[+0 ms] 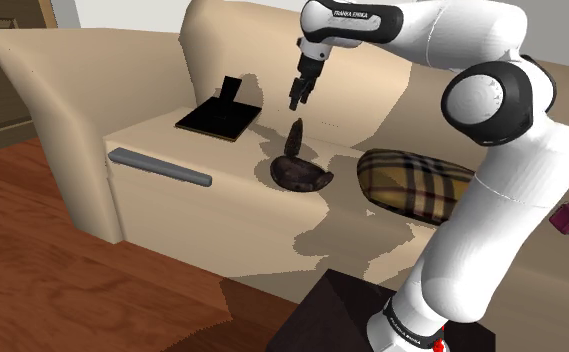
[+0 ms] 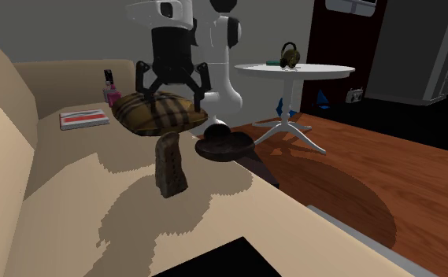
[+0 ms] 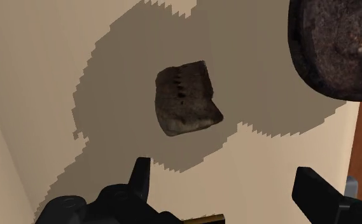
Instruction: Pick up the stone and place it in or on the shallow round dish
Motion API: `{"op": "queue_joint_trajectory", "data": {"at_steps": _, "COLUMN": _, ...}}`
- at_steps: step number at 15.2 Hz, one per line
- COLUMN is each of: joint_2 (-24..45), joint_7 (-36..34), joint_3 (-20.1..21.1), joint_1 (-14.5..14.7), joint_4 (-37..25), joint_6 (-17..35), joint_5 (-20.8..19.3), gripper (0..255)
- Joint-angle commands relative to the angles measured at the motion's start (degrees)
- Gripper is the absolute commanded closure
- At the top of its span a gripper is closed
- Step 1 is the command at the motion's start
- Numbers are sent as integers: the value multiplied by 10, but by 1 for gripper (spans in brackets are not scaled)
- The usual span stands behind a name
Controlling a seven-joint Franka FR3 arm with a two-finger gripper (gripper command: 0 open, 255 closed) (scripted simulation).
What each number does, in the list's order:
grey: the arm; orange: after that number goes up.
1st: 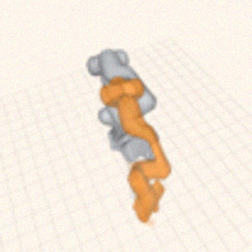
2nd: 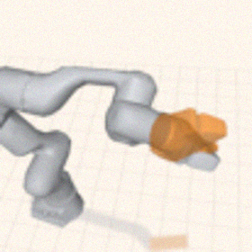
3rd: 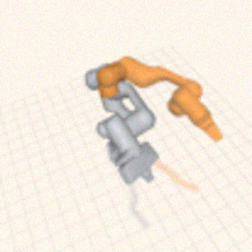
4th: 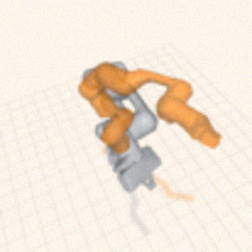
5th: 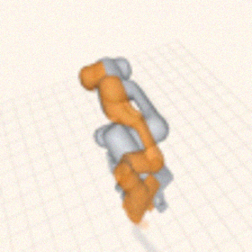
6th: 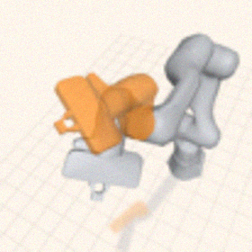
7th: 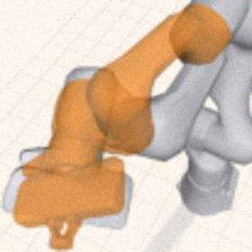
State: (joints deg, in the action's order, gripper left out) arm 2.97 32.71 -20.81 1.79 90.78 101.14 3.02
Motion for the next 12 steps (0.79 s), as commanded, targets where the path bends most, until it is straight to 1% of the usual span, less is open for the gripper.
{"op": "queue_joint_trajectory", "data": {"at_steps": 1, "joint_2": 44, "joint_7": 26, "joint_3": -5, "joint_1": -9, "joint_4": -49, "joint_6": -10, "joint_5": 19, "gripper": 0}}
{"op": "queue_joint_trajectory", "data": {"at_steps": 8, "joint_2": 45, "joint_7": 27, "joint_3": -3, "joint_1": -7, "joint_4": 7, "joint_6": 48, "joint_5": 20, "gripper": 0}}
{"op": "queue_joint_trajectory", "data": {"at_steps": 12, "joint_2": 45, "joint_7": 27, "joint_3": -3, "joint_1": -7, "joint_4": 7, "joint_6": 48, "joint_5": 20, "gripper": 0}}
